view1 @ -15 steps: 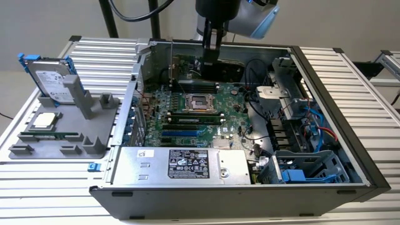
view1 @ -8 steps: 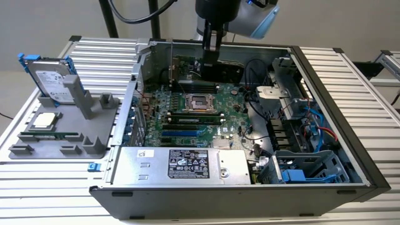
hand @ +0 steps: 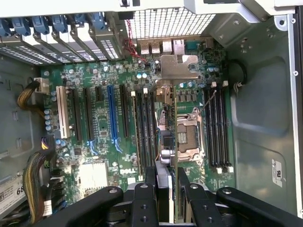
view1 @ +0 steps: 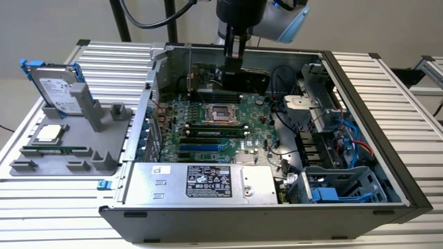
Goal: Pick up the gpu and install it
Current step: 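Insert the gpu into the slot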
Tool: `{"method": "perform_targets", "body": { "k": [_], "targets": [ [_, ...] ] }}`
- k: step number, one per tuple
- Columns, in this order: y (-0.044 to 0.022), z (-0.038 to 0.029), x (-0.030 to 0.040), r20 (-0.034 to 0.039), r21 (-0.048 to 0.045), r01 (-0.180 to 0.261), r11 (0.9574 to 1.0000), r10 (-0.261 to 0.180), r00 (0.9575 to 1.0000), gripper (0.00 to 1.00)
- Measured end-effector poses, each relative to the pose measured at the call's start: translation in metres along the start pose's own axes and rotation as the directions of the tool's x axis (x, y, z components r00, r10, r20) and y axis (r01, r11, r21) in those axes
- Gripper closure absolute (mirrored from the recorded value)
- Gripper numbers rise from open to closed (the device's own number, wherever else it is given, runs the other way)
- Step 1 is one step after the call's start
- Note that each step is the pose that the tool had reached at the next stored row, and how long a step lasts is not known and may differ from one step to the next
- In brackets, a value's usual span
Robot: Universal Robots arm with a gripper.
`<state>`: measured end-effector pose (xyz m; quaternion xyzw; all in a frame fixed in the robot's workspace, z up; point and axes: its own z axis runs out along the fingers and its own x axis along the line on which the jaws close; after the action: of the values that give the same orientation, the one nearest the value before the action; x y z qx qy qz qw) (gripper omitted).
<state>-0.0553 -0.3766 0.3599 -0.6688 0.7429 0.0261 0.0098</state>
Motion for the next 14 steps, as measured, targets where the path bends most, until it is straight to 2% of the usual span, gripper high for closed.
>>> {"method": "perform_targets", "body": {
  "k": [14],
  "targets": [
    [-0.0001, 0.0048, 0.0003, -0.0001, -0.0001, 0.0, 1.0, 0.0, 1.0, 1.0]
  ]
}}
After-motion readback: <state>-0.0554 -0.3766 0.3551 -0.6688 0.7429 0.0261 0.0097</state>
